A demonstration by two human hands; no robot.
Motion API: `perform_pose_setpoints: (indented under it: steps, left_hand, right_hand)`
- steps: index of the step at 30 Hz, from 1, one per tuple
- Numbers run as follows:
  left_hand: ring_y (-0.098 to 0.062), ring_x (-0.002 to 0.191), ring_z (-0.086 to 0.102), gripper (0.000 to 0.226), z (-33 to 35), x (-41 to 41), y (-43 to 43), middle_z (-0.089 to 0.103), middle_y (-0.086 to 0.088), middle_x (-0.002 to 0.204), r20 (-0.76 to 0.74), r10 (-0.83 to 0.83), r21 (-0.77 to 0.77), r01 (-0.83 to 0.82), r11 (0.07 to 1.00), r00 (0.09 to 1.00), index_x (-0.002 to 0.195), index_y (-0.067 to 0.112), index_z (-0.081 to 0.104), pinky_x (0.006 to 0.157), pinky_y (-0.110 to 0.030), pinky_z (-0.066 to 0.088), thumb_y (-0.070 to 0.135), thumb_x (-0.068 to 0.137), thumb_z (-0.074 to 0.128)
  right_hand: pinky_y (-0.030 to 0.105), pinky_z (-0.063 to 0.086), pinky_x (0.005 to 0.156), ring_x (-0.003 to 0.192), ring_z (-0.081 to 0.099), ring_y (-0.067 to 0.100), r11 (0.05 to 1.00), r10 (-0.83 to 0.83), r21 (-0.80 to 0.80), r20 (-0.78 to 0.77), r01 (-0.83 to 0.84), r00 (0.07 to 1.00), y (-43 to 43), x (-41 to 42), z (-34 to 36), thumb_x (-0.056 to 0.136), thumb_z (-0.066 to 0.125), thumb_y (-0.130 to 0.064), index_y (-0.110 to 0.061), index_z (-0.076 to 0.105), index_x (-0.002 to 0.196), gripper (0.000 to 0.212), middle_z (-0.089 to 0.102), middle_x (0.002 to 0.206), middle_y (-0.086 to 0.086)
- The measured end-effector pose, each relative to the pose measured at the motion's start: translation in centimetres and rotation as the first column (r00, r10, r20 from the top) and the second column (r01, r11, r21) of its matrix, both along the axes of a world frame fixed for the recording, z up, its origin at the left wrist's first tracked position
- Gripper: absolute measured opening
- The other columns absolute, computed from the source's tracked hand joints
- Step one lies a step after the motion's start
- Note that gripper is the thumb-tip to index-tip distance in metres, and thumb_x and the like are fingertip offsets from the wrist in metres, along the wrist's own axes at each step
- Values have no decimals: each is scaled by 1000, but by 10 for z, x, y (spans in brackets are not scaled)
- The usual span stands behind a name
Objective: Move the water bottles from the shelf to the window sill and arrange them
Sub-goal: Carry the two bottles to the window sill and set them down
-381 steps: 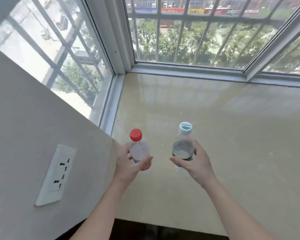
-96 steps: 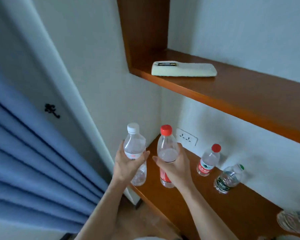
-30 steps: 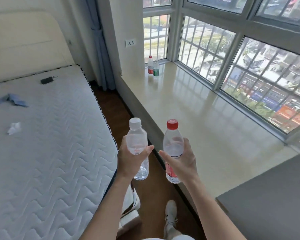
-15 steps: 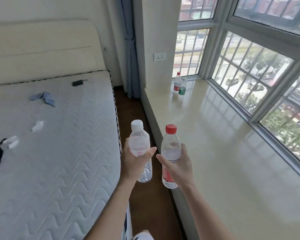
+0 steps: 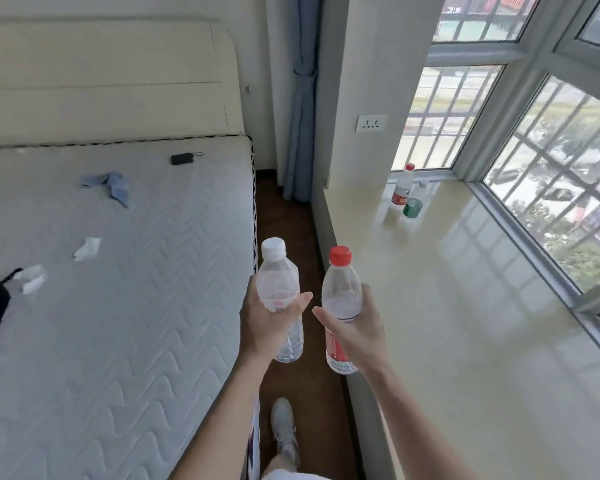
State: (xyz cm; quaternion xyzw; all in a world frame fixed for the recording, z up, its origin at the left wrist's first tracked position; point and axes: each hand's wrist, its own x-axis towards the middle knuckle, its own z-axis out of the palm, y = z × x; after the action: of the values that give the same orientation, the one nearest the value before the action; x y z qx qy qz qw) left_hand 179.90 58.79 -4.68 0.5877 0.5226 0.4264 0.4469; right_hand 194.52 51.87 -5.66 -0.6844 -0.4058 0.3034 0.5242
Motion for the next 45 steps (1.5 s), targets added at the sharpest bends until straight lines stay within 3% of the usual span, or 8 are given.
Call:
perform_pose_setpoints:
  steps: [4, 8, 19, 24, 28, 34, 40, 45]
  left_hand:
    - [8, 93, 57, 57, 6, 9, 85, 59, 18, 98, 5, -4, -5, 4, 1000, 1000, 110, 38, 50, 75, -18, 45, 38, 67, 87]
    - [9, 93, 56, 54, 12, 17, 165, 58, 21, 97, -25, -26, -3, 26, 1000, 999, 103, 47, 47, 74, -16, 44, 45, 63, 84]
    - [-4, 100, 57, 67, 7, 64, 302, 56, 14, 105, -5, -110, -9, 110, 994, 994, 122, 29, 48, 71, -5, 44, 40, 67, 85]
    - [-5, 100, 59, 69, -6, 101, 358, 60, 10, 106, 36, -140, -25, 141, 990, 989, 120, 31, 51, 76, -13, 47, 49, 60, 82]
    - [-3, 97, 60, 62, -11, 143, 410, 61, 12, 104, 24, -205, -25, 205, 978, 979, 114, 39, 51, 77, -21, 51, 49, 62, 84]
    - [4, 94, 59, 55, 3, 229, 493, 61, 16, 102, -27, -328, -17, 328, 945, 944, 106, 44, 50, 74, -17, 46, 34, 67, 88]
    - [-2, 99, 62, 61, 17, 312, 547, 65, 14, 104, 4, -419, -20, 419, 908, 908, 112, 39, 56, 78, -21, 50, 40, 62, 89]
    - [2, 89, 61, 52, 20, 379, 557, 63, 13, 96, -23, -547, -30, 546, 837, 837, 107, 31, 57, 68, -8, 48, 27, 67, 89]
  right_hand:
    - [13, 48, 70, 89, 66, 3, 1000, -15, 15, 7, 15, 1000, 87, 11, 7, 76, 86, -29, -29, 57, 111, 46, 65, 94, -19]
    - [19, 50, 72, 86, 66, 6, 998, -61, 34, 0, 61, 998, 162, 20, 14, 76, 87, -29, -30, 57, 105, 42, 66, 94, -10]
    - [38, 58, 82, 94, 67, 9, 993, -118, -3, 15, 119, 993, 281, 68, 3, 73, 85, -43, -32, 56, 114, 51, 67, 102, -11]
    - [36, 57, 83, 100, 66, 10, 990, -140, -16, 31, 140, 990, 333, 103, -7, 68, 80, -55, -31, 53, 119, 62, 66, 107, -11]
    - [32, 55, 82, 97, 65, 8, 983, -180, -15, 14, 180, 984, 380, 146, -12, 72, 84, -45, -31, 54, 115, 54, 66, 102, -12]
    - [31, 53, 74, 82, 64, 7, 956, -293, 17, -32, 294, 955, 461, 225, -2, 74, 88, -29, -29, 56, 98, 40, 65, 87, -8]
    - [24, 48, 72, 85, 62, 1, 927, -375, 12, -30, 376, 927, 505, 297, 20, 75, 86, -30, -28, 55, 101, 41, 66, 91, -7]
    - [30, 51, 74, 87, 63, 5, 853, -521, -18, -57, 521, 852, 494, 341, 14, 71, 87, -36, -31, 53, 102, 46, 63, 92, -10]
